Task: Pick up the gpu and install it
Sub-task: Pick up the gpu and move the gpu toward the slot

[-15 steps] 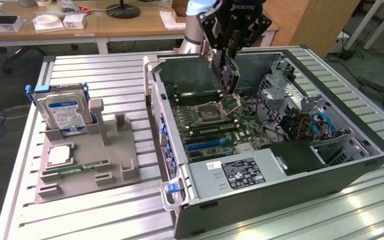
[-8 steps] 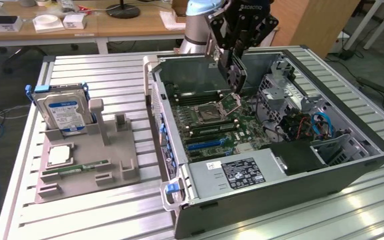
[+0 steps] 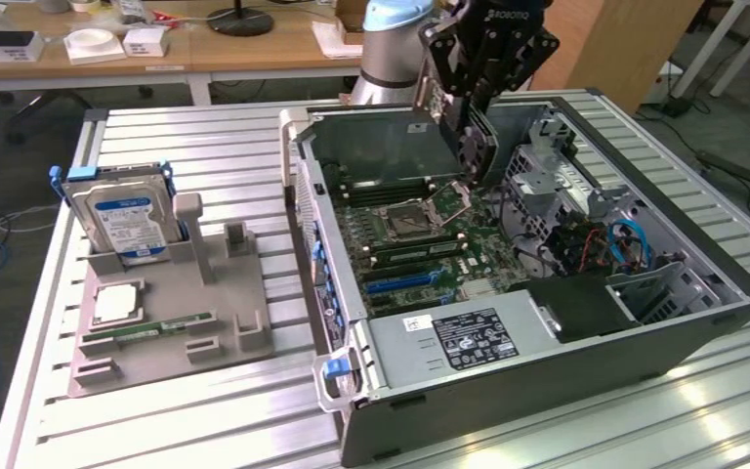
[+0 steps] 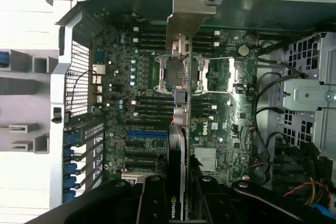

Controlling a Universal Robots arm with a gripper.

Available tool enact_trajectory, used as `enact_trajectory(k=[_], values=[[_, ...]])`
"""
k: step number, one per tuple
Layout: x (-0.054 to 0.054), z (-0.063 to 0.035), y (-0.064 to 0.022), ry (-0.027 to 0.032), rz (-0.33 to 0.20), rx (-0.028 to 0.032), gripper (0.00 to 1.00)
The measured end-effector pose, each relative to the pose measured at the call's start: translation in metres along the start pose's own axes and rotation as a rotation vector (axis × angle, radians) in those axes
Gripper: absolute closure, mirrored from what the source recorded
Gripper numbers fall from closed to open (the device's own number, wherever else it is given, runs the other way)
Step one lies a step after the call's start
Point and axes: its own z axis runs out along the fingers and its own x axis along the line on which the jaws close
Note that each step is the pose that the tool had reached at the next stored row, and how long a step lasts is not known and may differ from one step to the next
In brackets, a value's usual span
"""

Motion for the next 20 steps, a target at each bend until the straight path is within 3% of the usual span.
enact_trajectory(k=[13, 20], values=[[-0.030, -0.0005, -0.0007, 0.0000, 0.000, 0.0001, 0.74], [-0.033, -0.0005, -0.0007, 0.0000, 0.000, 0.0001, 0.74]])
